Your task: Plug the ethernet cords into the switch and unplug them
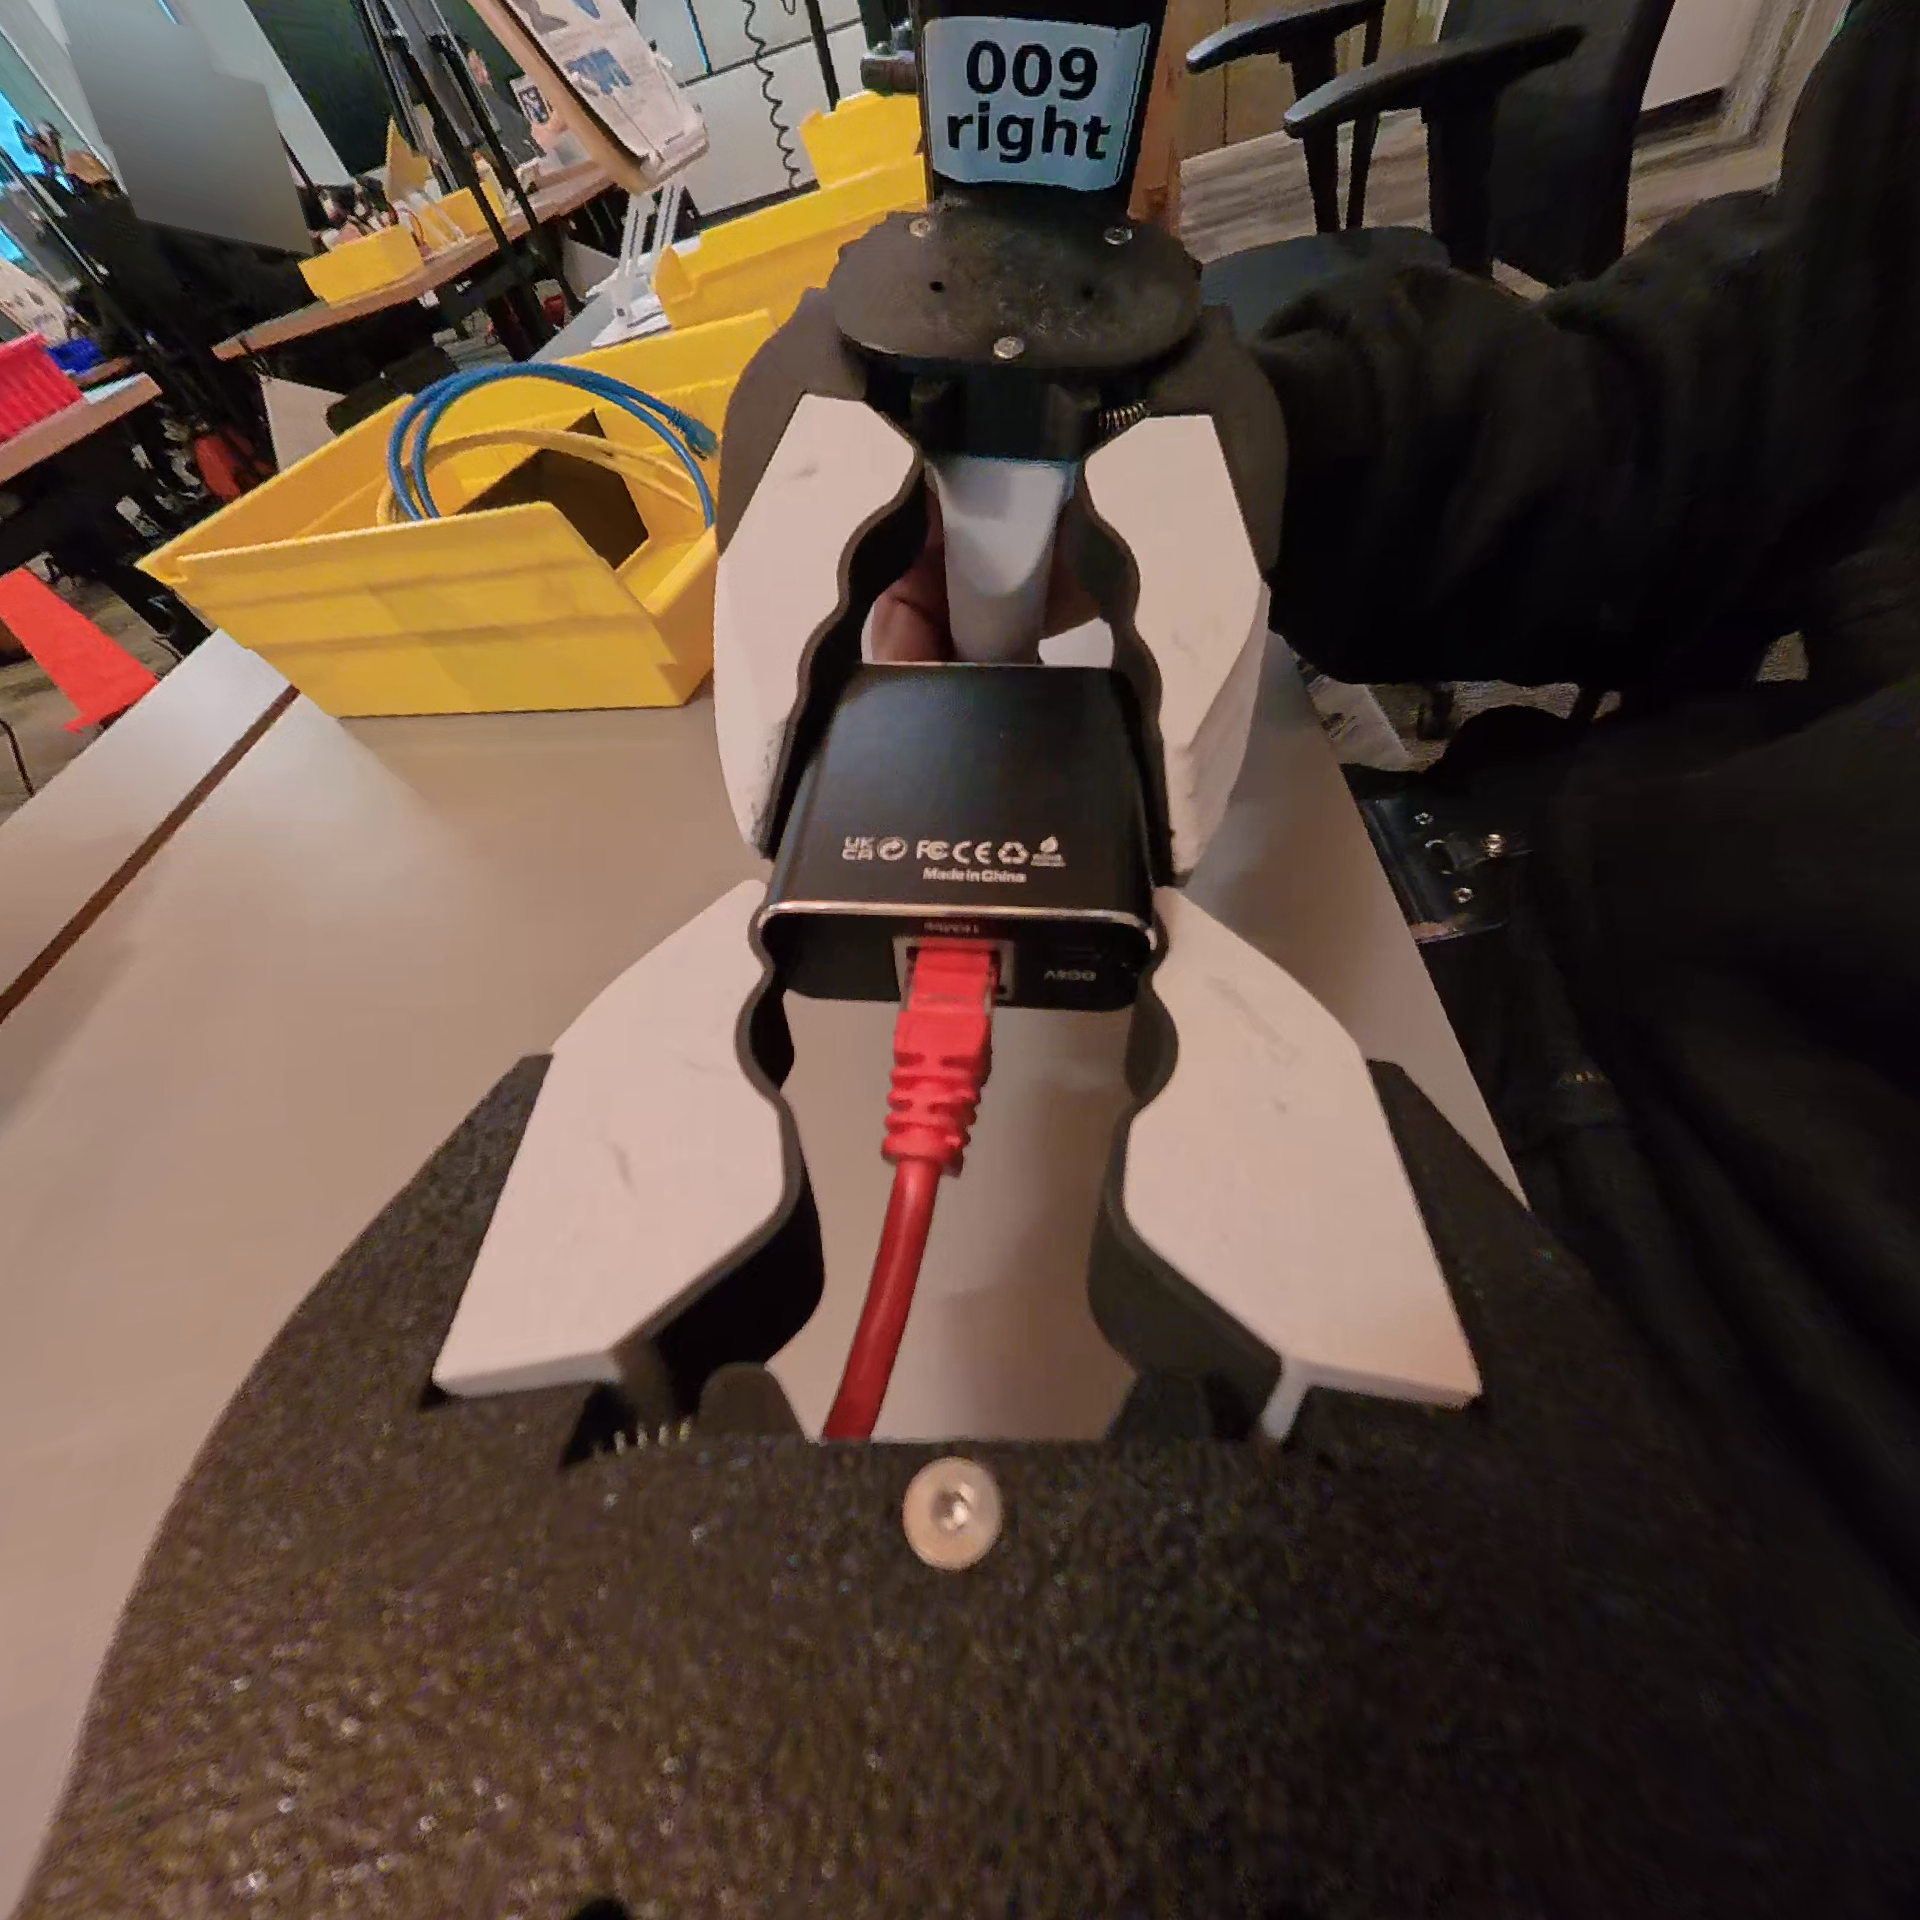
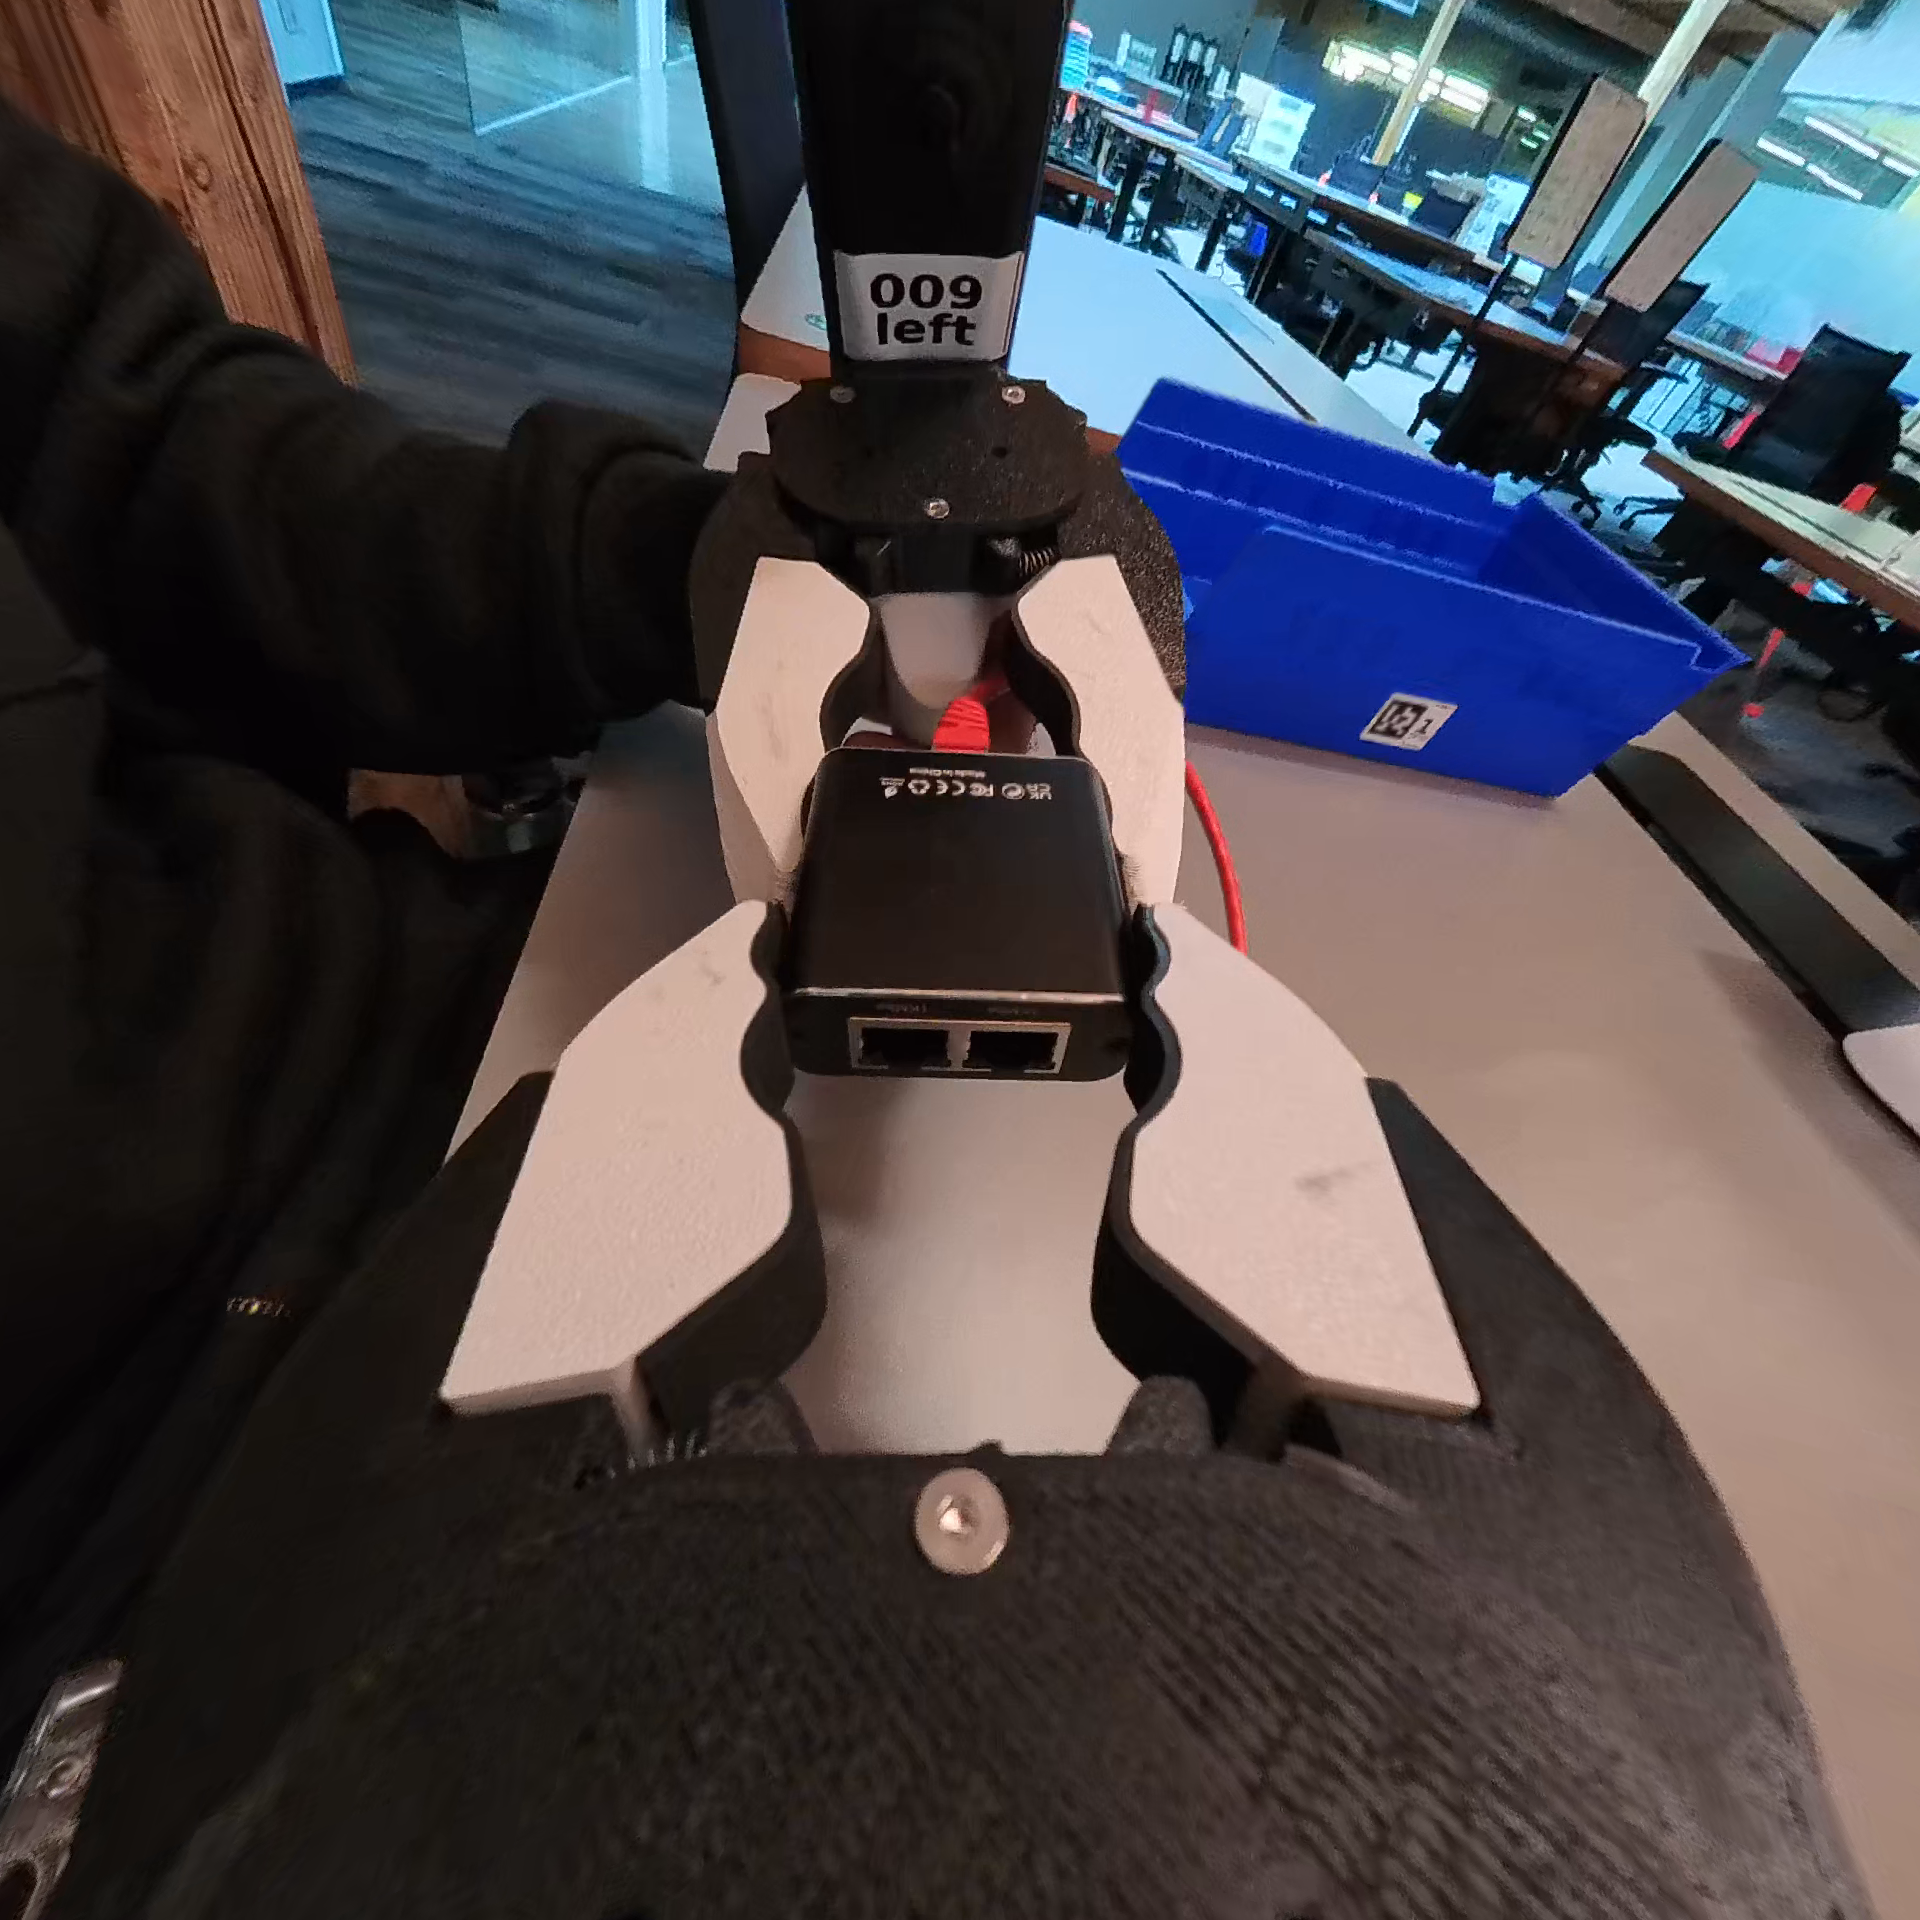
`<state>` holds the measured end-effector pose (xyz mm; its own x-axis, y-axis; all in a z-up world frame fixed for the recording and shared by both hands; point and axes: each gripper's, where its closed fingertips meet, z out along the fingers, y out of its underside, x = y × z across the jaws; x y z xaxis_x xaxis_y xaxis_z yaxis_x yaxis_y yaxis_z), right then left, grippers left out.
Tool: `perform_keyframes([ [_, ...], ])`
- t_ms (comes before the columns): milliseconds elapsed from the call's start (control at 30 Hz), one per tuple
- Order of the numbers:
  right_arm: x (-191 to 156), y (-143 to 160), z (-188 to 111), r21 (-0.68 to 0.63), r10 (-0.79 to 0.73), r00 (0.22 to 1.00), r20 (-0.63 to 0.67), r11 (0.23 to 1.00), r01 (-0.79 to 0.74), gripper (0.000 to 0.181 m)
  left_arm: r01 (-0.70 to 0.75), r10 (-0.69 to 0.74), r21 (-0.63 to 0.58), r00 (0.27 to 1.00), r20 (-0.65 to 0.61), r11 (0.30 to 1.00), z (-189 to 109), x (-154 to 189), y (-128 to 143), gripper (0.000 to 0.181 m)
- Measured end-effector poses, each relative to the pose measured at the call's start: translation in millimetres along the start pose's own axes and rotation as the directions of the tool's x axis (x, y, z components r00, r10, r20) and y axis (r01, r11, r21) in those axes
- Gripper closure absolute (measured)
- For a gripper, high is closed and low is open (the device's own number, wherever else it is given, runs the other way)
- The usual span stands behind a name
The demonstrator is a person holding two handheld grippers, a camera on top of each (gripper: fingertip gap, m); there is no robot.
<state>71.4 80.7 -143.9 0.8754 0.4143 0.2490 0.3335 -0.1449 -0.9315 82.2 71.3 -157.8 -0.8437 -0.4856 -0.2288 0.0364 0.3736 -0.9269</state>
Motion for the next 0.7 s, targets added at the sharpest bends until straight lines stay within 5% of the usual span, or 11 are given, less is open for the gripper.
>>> perform_keyframes([
  [133,2.5,-2.3,-0.3,-0.015,-0.025,1.000,-0.016,1.000,0.025,0.118,-0.025,0.024,0.017,0.999,0.045,1.000,-1.5,-5.0,-2.4,0.119],
  [233,25.1,-5.3,-9.5,-0.004,-0.076,0.981,-0.177,0.997,0.076,0.118,-0.009,-0.011,0.072,0.960,0.281,0.997,-15.0,-38.2,-12.8,0.106],
  [333,57.8,-12.0,-25.2,-0.002,-0.114,0.894,-0.434,0.992,0.125,0.118,0.077,-0.184,0.232,0.853,0.488,0.970,-48.8,-74.4,-36.4,0.096],
  [400,70.1,-13.7,-32.7,-0.051,-0.165,0.822,-0.545,0.985,0.164,0.118,0.225,-0.420,0.406,0.760,0.497,0.886,-66.6,-88.9,-44.7,0.101],
  [467,82.0,-22.0,-44.5,-0.069,-0.202,0.698,-0.687,0.974,0.214,0.118,0.472,-0.678,0.519,0.655,0.334,0.712,-62.0,-91.0,-38.2,0.103],
  [533,81.8,-25.3,-44.6,-0.074,-0.212,0.655,-0.725,0.970,0.232,0.118,0.708,-0.821,0.474,0.567,0.060,0.524,-37.9,-75.1,-33.5,0.104],
  [700,67.4,-34.9,-29.3,-0.082,-0.277,0.618,-0.735,0.942,0.325,0.119,0.933,-0.872,0.311,0.297,-0.389,0.179,-6.7,-49.7,-34.8,0.114],
])
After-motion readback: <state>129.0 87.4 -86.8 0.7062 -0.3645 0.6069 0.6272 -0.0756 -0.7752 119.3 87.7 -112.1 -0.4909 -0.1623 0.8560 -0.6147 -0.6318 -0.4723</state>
